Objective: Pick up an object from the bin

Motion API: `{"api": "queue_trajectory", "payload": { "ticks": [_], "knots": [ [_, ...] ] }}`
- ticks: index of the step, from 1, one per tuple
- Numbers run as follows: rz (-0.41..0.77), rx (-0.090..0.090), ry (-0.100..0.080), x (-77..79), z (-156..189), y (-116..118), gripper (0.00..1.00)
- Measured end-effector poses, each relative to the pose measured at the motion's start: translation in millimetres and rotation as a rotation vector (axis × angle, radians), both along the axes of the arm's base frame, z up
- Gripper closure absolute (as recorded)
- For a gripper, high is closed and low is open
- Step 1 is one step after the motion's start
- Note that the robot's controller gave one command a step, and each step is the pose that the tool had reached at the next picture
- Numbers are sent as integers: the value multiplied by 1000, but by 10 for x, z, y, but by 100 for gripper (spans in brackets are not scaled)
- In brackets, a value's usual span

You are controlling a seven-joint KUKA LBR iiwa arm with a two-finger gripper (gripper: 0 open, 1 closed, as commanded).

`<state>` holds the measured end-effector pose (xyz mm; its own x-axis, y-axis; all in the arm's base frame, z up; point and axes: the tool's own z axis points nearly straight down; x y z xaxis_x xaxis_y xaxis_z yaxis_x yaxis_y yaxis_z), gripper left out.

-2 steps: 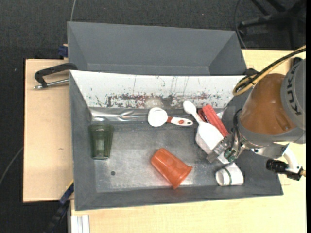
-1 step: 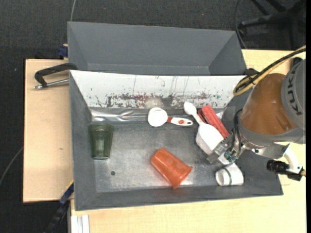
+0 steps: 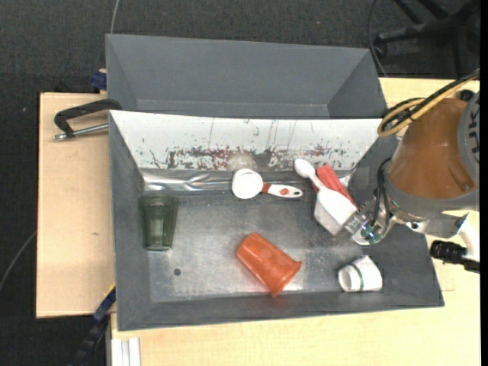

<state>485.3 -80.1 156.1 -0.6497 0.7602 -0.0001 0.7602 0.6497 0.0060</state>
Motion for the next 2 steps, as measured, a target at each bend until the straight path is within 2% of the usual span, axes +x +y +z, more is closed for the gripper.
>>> {"api": "queue_trajectory", "payload": {
  "ticks": [2],
  "knots": [
    [1,1,5,-13,83,4,100]
  ]
}}
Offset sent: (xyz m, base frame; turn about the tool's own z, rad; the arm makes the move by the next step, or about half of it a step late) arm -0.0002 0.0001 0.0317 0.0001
